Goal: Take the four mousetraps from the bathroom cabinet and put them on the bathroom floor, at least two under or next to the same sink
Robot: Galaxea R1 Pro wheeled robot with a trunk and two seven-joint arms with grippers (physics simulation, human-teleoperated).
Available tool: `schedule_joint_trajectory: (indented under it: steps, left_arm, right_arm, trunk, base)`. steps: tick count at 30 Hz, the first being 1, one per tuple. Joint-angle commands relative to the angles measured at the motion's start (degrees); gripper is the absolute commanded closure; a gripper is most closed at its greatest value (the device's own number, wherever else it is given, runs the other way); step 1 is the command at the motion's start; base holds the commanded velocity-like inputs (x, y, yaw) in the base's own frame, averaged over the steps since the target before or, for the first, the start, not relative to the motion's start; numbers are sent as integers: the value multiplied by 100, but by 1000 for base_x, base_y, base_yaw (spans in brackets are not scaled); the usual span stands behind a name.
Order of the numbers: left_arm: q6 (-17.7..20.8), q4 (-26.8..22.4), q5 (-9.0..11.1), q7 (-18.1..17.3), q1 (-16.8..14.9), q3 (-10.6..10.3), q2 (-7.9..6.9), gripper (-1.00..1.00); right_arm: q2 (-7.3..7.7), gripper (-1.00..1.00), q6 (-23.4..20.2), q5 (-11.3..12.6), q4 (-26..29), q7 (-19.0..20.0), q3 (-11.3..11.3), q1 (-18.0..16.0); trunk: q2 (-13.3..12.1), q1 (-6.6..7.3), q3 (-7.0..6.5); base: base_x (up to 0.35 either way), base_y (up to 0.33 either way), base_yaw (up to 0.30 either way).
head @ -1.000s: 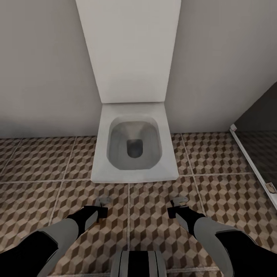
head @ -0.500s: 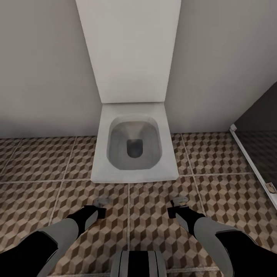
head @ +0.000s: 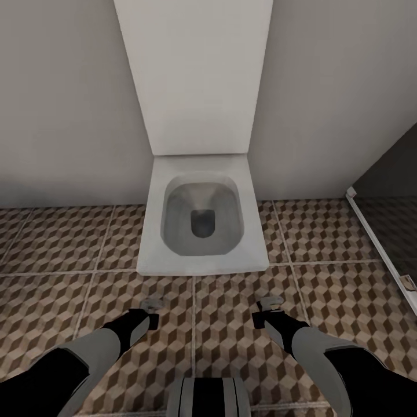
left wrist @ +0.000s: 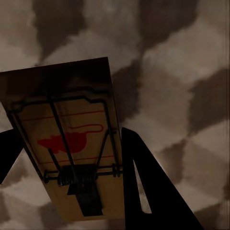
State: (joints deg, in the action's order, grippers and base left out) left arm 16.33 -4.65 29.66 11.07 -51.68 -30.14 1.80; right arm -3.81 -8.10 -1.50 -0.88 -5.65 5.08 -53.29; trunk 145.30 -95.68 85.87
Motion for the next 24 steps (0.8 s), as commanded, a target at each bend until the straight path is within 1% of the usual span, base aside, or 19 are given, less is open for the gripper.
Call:
schedule_joint_trajectory:
  steps: [1, 3, 6, 7, 8, 9, 10, 13, 15, 24]
  left_arm:
    - [45, -11, 45, 4, 0, -50, -1, 100]
    - [54, -10, 51, -55, 0, -56, -4, 100]
    - [64, -3, 63, -280, 0, -60, -15, 100]
    - [78, 6, 70, -408, 0, -56, -32, 100]
    - [127, 15, 77, -532, 0, -49, -61, 100]
    - [168, 19, 80, -584, 0, -46, -76, 100]
    - [283, 25, 81, -658, 0, -42, -102, 100]
    - [524, 26, 82, -747, 0, -38, -148, 100]
    - [609, 26, 83, -773, 0, -36, -177, 100]
    - [649, 26, 73, -790, 0, -36, -202, 100]
  right_arm:
    - [-3, 100, -19, -1, -9, -6, 45, -6]
    - [-9, 100, -19, -4, -9, -6, 45, -6]
    - [-9, 100, -21, -2, -9, -6, 45, -6]
    - [-7, 100, -19, -1, -9, -6, 45, -6]
    - [-7, 100, -20, -1, -9, -6, 45, -6]
    - [-7, 100, -21, -2, -9, -6, 45, -6]
    - [-6, 100, -22, -3, -9, -6, 45, -6]
    - [-11, 100, -24, -4, -9, -6, 45, -6]
    - [-10, 100, -26, -1, -9, -6, 45, -6]
    - [-21, 100, -53, -8, -18, -6, 45, -6]
  trunk:
    - [1, 1, 3]
    - [1, 1, 3]
    - [1, 1, 3]
    - [1, 1, 3]
    - [1, 1, 3]
    - [1, 1, 3]
    - [1, 1, 3]
    - [1, 1, 3]
    - [1, 1, 3]
    - [1, 1, 3]
  base:
    - [0, 0, 0]
    - [0, 0, 0]
    - [0, 0, 0]
    - [0, 0, 0]
    - [0, 0, 0]
    - [0, 0, 0]
    - [0, 0, 0]
    - [0, 0, 0]
    - [0, 0, 0]
    - [0, 0, 0]
